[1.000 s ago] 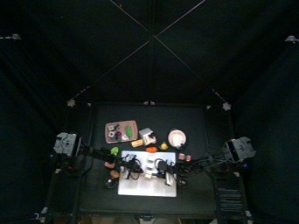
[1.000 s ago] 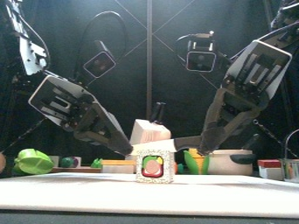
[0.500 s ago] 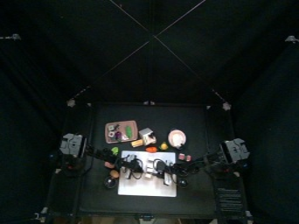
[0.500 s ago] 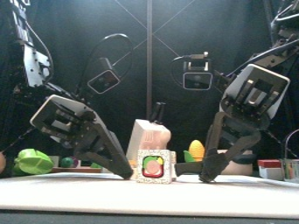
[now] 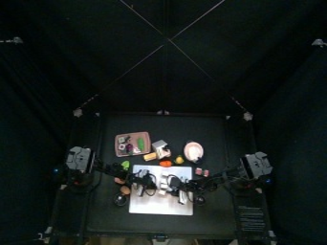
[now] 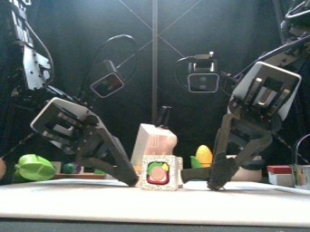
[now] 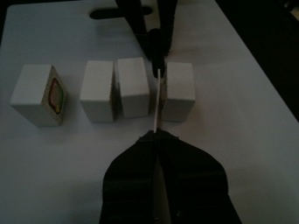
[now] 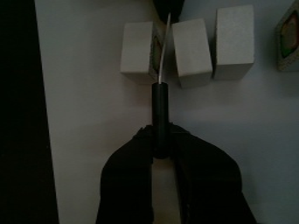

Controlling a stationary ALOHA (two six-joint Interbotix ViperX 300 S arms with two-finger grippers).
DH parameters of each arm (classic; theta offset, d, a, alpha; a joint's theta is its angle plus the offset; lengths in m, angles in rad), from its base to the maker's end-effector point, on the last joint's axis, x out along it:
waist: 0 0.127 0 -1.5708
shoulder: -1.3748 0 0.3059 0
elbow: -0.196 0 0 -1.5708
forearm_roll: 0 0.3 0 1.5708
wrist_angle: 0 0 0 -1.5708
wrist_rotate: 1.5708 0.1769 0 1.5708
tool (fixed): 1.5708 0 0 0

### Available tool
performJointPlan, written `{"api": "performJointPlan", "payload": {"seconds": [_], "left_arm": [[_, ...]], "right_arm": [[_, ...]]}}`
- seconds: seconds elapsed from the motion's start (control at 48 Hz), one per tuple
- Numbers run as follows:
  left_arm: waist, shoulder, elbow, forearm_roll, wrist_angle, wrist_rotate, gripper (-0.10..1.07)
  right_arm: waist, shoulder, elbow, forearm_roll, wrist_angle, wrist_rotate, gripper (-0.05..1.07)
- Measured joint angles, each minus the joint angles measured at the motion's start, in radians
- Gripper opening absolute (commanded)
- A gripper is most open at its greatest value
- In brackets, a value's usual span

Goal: Cut third and fourth piece of sushi

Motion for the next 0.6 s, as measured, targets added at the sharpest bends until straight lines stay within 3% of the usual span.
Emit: {"api": "performJointPlan", "payload": {"seconds": [0.604], "left_arm": [[-0.031,-0.066,-0.002,-0.002,0.06,0.002,0.4]], "right_arm": [[0.009,-0.026,-0.032,-0.044,0.054,0.0,0.31]]}}
